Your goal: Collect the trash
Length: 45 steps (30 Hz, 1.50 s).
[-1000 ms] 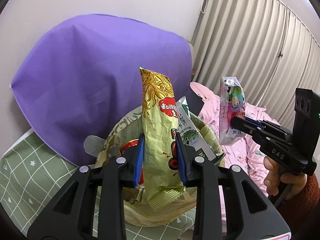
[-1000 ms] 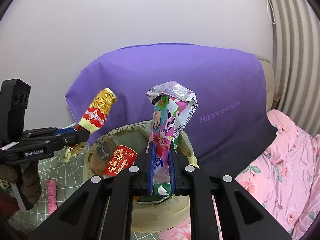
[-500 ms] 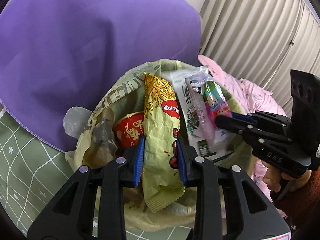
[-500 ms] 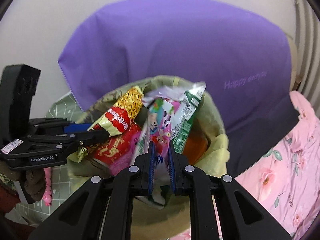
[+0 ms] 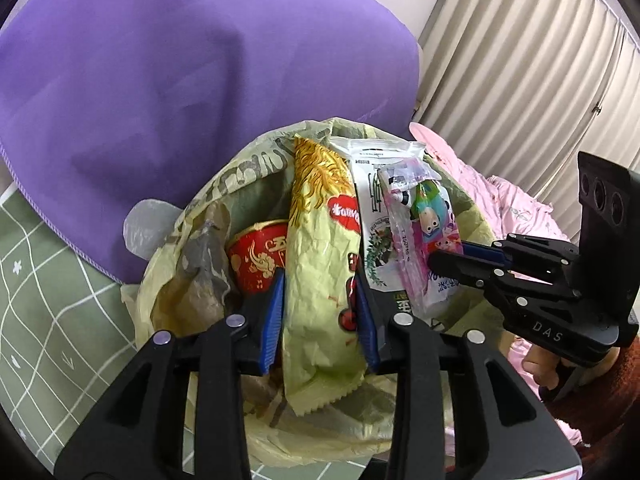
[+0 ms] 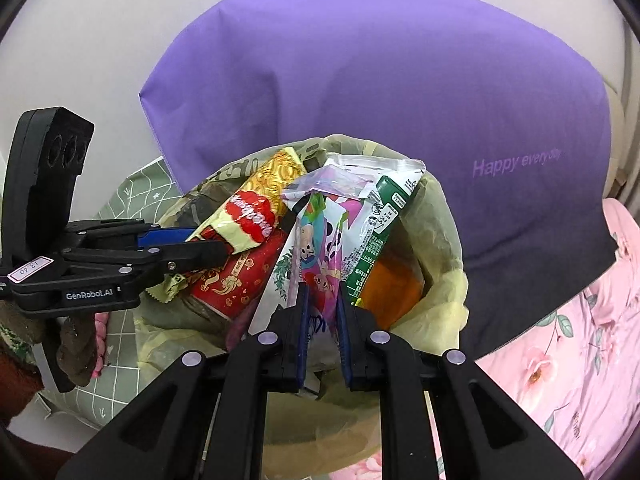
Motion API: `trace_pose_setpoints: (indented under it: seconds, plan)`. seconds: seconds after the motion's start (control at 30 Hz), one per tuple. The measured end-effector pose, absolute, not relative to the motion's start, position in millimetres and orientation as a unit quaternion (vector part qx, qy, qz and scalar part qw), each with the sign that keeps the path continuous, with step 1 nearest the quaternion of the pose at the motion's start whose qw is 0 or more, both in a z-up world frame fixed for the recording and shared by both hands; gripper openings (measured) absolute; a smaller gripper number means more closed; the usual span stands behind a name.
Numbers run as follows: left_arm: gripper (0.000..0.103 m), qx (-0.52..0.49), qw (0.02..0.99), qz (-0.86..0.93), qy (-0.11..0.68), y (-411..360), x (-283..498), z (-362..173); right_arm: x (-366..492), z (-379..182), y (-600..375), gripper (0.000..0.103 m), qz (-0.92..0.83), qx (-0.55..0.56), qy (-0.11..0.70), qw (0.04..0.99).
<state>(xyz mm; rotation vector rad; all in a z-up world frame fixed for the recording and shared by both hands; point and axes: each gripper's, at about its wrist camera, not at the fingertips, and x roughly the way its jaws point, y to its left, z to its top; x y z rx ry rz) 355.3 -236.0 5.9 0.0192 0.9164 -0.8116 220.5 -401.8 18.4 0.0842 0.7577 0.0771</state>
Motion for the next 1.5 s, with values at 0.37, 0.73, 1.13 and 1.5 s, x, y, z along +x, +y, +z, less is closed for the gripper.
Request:
trace_pose_setpoints:
  seconds: [0.37, 0.73, 1.13, 1.5]
  plan:
    - [0.060, -0.026, 0.866, -0.330, 0.374, -159, 294, 43, 173, 34, -377, 0.045, -0.036, 0.059, 0.322, 0.944]
    - [0.069, -0.003, 0.930, -0.162, 0.330, -51, 191, 58, 112, 48, -287, 0.046, 0.024, 0.063, 0.278, 0.958]
    - [0.068, -0.002, 0.953, -0.041, 0.301, 22, 99, 73, 68, 54, -198, 0.046, 0.090, 0.030, 0.258, 0.961]
    - [0.068, -0.004, 0.956, -0.020, 0.291, 33, 77, 80, 44, 55, -168, 0.046, 0.096, 0.014, 0.246, 0.965]
